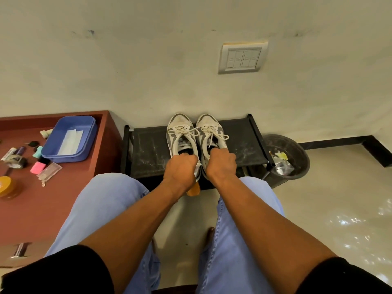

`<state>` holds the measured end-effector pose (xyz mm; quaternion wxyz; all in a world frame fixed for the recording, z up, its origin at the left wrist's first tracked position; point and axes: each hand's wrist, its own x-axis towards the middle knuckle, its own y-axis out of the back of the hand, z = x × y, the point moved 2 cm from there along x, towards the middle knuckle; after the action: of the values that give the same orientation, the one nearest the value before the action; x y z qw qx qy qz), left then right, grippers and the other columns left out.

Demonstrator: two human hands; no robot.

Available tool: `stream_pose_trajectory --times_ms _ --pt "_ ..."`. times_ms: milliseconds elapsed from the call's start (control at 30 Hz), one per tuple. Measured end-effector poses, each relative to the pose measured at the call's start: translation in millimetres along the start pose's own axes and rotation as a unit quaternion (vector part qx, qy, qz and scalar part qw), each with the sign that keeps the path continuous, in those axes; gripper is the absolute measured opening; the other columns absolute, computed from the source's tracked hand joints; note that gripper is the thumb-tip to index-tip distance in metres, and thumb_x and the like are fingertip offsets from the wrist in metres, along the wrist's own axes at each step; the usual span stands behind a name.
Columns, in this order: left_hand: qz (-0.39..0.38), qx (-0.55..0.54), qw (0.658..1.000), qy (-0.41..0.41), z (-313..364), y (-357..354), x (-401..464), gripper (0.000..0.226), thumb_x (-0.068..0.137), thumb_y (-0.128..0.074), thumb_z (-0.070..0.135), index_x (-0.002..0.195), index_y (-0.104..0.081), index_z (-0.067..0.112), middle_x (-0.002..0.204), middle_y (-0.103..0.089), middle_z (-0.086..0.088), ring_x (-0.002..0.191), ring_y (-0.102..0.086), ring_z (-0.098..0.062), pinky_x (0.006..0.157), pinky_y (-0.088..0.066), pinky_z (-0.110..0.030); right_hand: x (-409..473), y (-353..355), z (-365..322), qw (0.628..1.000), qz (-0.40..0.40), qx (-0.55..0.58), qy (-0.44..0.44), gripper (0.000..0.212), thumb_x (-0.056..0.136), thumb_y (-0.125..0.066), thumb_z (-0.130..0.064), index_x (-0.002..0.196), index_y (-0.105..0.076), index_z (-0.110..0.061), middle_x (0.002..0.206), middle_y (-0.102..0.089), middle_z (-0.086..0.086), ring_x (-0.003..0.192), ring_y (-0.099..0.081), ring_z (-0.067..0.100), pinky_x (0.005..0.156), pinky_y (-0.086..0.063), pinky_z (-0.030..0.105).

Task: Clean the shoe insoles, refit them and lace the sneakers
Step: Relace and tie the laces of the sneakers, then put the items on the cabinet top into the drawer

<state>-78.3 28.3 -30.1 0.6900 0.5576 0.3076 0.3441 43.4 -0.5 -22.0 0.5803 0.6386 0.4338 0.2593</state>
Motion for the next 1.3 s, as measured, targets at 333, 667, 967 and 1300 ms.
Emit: stream_pose_trajectory --times_ms 333,667,967,1300 --pt "0.043 -0.053 0.998 0.016 -4.5 10.4 -14.1 0.023 0.088 -0.066 0.031 0.100 -0.065 0.011 0.106 -0.065 -0.012 0.093 -0.066 -0.036 0.077 -0.054 -0.040 -4.5 13.3 -9.1 0.999 0.020 -0.032 0.035 0.035 0.087 -0.061 -0.023 0.121 -0.056 -0.022 0.131 -0.057 0.011 0.128 -0.037 0.037 0.104 -0.030 0.053" --pt "0.059 0.021 0.997 0.048 -63.0 60.0 -43.7 0.030 0.085 -0.063 0.045 0.104 -0.065 0.022 0.104 -0.066 -0.004 0.091 -0.068 -0.031 0.072 -0.055 -0.039 -40.1 35.8 -69.1 0.974 0.140 -0.019 0.178 0.040 0.084 -0.058 -0.025 0.123 -0.058 -0.018 0.125 -0.062 0.011 0.122 -0.048 0.037 0.097 -0.041 0.048" --pt "0.035 0.047 0.994 0.090 -153.7 111.9 -88.2 0.015 0.083 -0.057 0.037 0.084 -0.059 0.022 0.090 -0.067 -0.004 0.082 -0.065 -0.028 0.063 -0.051 -0.036 -64.8 30.1 -165.1 0.929 0.049 0.127 0.343 0.034 0.086 -0.065 -0.030 0.118 -0.063 -0.019 0.115 -0.068 0.008 0.108 -0.060 0.032 0.084 -0.051 0.038" --pt "0.033 0.055 0.988 0.138 -251.1 93.8 -188.0 0.031 0.091 -0.065 0.040 0.119 -0.067 0.027 0.120 -0.068 0.002 0.108 -0.064 -0.020 0.073 -0.057 -0.037 -101.3 -12.3 -274.6 0.886 -0.005 0.103 0.453 0.036 0.090 -0.063 -0.040 0.120 -0.065 -0.020 0.114 -0.069 0.008 0.103 -0.062 0.028 0.085 -0.057 0.043"
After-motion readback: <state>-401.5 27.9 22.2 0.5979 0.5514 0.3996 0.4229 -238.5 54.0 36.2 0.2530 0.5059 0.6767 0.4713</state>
